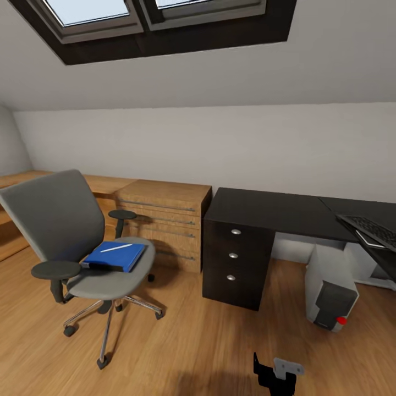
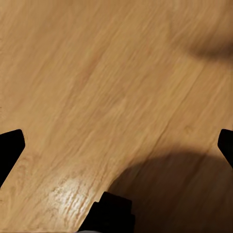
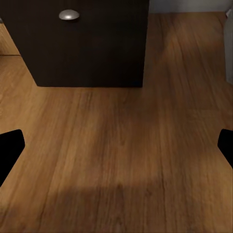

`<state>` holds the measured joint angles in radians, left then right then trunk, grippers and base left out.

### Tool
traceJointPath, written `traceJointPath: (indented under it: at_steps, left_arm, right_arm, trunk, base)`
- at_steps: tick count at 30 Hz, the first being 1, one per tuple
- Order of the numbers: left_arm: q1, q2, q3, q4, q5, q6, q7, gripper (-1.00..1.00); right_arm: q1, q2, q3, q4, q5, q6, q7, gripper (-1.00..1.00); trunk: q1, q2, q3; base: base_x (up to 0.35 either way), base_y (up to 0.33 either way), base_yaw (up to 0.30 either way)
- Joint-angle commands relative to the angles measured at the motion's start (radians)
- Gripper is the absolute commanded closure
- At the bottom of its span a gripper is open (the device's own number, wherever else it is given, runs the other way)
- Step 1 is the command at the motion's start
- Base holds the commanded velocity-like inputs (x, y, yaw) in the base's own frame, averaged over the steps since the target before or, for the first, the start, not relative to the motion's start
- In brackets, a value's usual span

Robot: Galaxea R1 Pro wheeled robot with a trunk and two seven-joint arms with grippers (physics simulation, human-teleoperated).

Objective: In the bedroom, organize the workspace by keeping the computer under the desk, ensuring the monitor is on the desk, placing the keyboard on the desk next to the monitor, placing the mouse on the desk next to the keyboard, moving the folder from the swivel chair onto the desk next to the mouse, stacking the notebook on top of the folder with the pen on top of the notebook, and positioning the swivel chair next to the desk.

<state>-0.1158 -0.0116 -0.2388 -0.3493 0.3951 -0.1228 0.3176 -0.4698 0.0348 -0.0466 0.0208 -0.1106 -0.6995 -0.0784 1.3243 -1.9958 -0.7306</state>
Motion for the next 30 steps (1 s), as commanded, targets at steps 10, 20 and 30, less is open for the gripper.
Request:
traceJointPath:
  at_steps: [10,20,30]
  left_arm:
    - [-0.001,0.000,-0.010,0.028,0.007,-0.007,0.006,-1.00]
    - [-0.001,0.000,-0.016,0.032,0.005,-0.094,0.006,-1.00]
    - [-0.001,-0.001,-0.022,0.065,0.005,-0.163,0.006,-1.00]
  right_arm:
    - [-0.001,0.000,-0.004,0.002,-0.003,-0.005,0.002,-1.00]
    - [-0.001,-0.001,-0.004,0.002,-0.002,-0.005,0.003,-1.00]
    - [-0.001,-0.001,-0.003,0.002,0.002,-0.004,0.005,-1.00]
  trunk:
    - [-0.039,0.070,0.015]
    - [-0.054,0.098,0.018]
    - [-0.054,0.098,0.016]
  base:
    - [0.000,0.000,0.000]
    - [0.000,0.000,-0.151]
    - [0.134,0.052,-0.245]
